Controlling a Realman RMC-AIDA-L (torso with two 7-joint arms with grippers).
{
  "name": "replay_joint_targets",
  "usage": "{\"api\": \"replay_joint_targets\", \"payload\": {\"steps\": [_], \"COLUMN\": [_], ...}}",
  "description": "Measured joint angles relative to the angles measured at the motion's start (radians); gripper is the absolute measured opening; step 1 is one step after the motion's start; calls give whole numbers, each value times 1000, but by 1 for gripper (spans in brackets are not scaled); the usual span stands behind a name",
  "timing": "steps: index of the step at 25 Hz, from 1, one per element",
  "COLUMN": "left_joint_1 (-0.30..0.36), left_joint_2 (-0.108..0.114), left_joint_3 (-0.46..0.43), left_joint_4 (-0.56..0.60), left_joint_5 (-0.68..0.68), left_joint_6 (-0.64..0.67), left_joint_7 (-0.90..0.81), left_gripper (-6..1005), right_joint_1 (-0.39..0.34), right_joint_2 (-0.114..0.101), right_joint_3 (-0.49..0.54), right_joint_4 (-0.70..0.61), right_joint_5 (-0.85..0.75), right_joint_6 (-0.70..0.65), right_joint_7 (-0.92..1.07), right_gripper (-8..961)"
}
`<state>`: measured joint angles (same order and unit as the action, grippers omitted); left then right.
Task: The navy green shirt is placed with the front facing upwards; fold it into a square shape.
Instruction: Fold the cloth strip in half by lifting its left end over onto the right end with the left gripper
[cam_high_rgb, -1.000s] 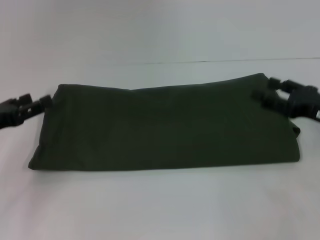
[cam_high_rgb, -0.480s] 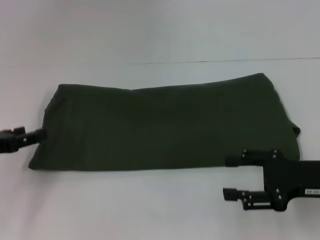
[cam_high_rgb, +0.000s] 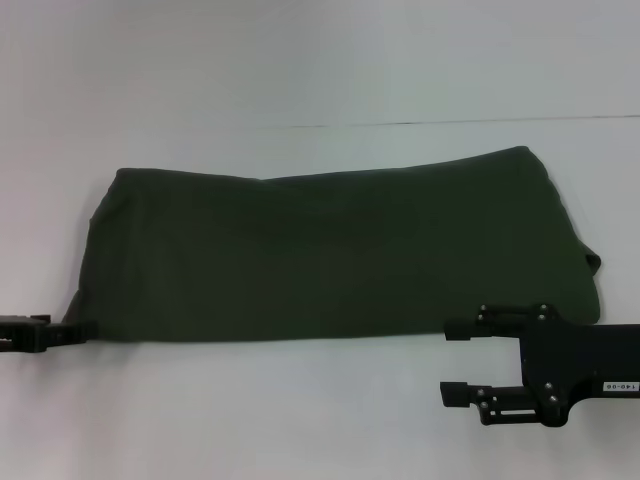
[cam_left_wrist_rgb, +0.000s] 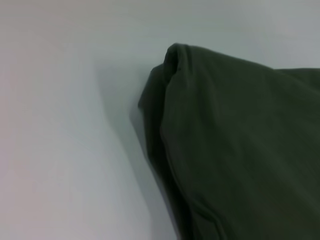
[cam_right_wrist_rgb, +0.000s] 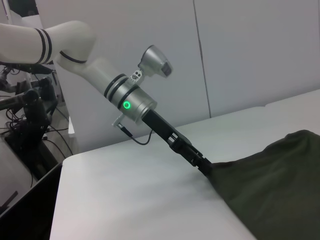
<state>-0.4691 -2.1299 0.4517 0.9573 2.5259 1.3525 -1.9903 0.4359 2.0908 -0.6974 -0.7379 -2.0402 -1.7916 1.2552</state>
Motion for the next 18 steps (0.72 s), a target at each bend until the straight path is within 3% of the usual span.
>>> {"api": "replay_joint_targets", "payload": {"steps": [18], "left_joint_1": [-17], "left_joint_2": [-9], "left_joint_3": [45], "left_joint_4": [-22], "left_joint_5": [4], "left_joint_6": [-31], "left_joint_7": [6], "left_gripper": [601], "right_joint_1": [3], "right_joint_2": [-1], "right_joint_3": [1], "right_joint_4": [-1], "right_joint_5": [0], "right_joint_6": [22], "right_joint_7": [48], "right_gripper": [763]}}
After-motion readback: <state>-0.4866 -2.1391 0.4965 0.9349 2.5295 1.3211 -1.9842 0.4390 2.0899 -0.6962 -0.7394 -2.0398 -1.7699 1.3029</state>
